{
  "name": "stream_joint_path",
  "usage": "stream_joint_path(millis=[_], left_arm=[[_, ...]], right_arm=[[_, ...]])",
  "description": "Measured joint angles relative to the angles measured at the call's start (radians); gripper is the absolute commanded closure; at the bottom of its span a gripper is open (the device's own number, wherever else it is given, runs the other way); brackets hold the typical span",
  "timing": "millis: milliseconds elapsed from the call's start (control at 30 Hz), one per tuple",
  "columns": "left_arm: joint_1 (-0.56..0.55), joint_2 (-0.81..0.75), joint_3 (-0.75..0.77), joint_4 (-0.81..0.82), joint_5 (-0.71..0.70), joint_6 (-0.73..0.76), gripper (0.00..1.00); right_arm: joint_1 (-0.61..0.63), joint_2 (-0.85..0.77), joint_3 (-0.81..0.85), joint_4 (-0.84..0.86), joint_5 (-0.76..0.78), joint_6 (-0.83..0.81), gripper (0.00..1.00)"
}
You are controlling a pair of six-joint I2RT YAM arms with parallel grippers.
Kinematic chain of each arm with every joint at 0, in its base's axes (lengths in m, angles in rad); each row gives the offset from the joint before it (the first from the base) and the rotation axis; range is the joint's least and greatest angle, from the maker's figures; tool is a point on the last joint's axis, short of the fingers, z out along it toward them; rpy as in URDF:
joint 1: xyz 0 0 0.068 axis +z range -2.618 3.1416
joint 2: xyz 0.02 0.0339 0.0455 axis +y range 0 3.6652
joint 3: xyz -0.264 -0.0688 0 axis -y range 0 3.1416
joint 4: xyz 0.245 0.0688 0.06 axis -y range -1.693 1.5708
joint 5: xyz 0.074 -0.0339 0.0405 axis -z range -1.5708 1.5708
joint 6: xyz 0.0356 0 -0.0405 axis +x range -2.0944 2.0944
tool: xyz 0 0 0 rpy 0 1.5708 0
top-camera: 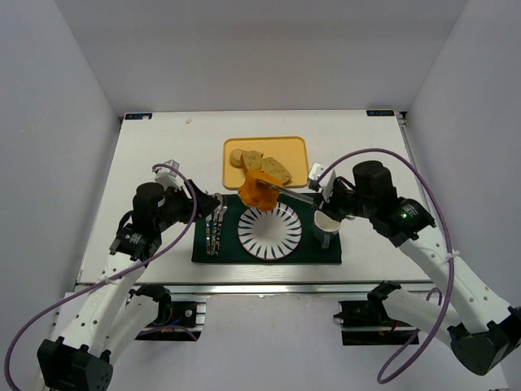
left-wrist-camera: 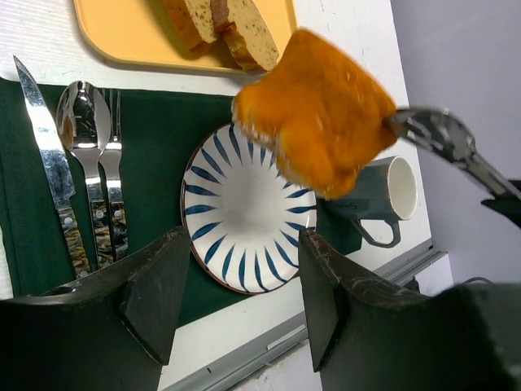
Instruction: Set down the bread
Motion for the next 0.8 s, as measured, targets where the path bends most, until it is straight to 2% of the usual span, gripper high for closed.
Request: stream_joint_path(millis=[533,633,667,800], left_arm=[[0.0,-0.008,0.001,-0.003,-0.005,0.006,0.35],[0.0,-0.013,0.001,-0.003,-0.006,0.006,0.35],[0.0,-0.013,0.001,-0.003,-0.007,0.006,0.35],[0.0,-0.013,0.001,-0.003,-0.007,0.007,0.34]], right_arm=[[0.08,-0.029,-0.109,-0.101,0.023,-0.065,0.99],[0.092,-0.034,-0.109,-0.124,0.009,-0.08,0.84],[0.093,-0.036,-0.109,-0.131,0.003,-0.084,0.75],[0.098,-0.04,-0.109,-0.16,-0.021,-0.1,0.61]])
